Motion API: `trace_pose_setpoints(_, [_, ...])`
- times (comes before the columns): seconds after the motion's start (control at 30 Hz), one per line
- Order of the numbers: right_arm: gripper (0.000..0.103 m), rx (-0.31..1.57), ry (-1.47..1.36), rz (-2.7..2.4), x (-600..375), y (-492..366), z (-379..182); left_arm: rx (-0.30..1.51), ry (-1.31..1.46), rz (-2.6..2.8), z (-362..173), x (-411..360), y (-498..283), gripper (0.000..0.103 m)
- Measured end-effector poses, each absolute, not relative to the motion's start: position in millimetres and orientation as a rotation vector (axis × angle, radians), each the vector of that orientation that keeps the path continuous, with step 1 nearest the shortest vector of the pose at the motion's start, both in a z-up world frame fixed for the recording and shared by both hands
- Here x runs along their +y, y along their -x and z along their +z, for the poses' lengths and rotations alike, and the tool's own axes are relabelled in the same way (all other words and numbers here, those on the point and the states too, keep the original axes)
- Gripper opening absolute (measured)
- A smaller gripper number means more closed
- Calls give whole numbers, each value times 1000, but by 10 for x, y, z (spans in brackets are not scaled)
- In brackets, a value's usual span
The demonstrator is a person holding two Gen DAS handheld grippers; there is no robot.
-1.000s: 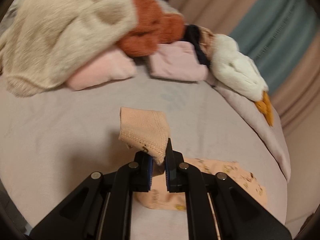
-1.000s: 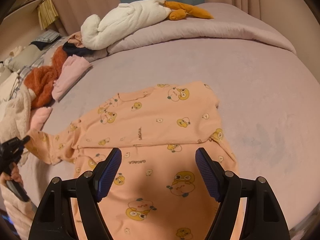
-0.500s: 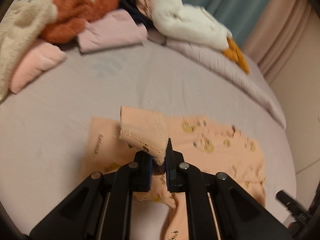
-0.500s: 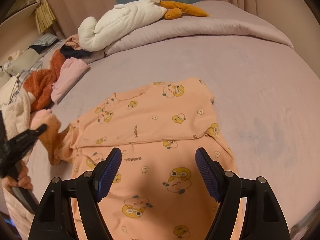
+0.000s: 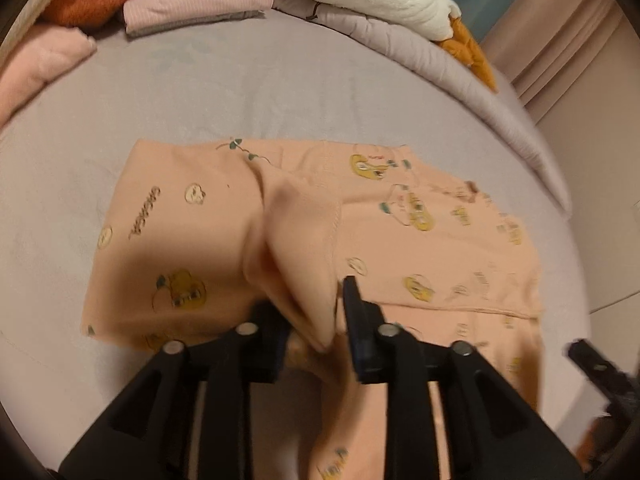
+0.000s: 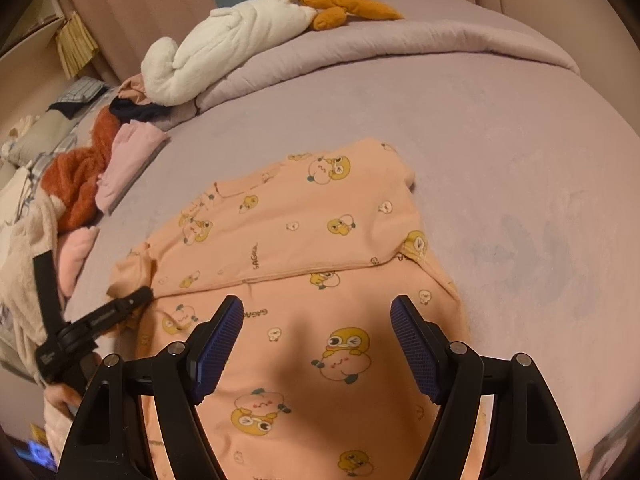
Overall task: Fold small clothes
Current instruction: 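Fold the held cuff across the body and open the left gripper, then grasp the foot cuff of the peach sleepsuit with the right gripper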
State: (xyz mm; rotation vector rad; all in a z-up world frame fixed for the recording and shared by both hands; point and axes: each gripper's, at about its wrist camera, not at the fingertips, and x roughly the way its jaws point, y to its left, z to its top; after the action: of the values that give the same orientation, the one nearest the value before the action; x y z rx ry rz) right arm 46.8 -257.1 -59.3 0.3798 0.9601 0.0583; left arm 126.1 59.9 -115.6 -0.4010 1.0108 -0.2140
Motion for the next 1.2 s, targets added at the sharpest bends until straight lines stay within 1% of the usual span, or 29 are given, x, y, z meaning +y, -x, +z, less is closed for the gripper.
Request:
trace_pose_setpoints(0.03, [76, 961, -376, 64, -2557, -478, -589, 1001, 432, -231, -1109, 650, -1205, 35])
trace_pose_setpoints(0.07, [76, 960, -366, 78, -2517, -503, -576, 986, 446, -234, -1067, 695, -1157, 41])
trace_pose_setpoints(0.1, [76, 959, -359, 87, -2497, -516, -571, 969, 450, -223, -1017, 755, -1100, 44])
trace_pose_setpoints(0.3, [76, 956, -275, 180, -2153, -696, -508, 926, 361, 28, -906, 1151, -810, 43])
trace_pose_setpoints(0.47, [76, 973, -204, 283, -1704, -844, -494, 948, 438, 33, -971, 1431, -664, 44])
trace_pose_setpoints(0.77, [76, 998, -67, 458, -835, -983, -459, 968, 487, 140, -1054, 1773, -372, 43])
trace_pose_setpoints(1.0, [76, 1071, -39, 519, -377, -1108, -638, 976, 495, 172, -1073, 1886, -277, 44])
trace_pose_setpoints(1.2, [76, 1090, 37, 461, -47, -1232, -814, 969, 486, 189, -1047, 1933, -227, 44])
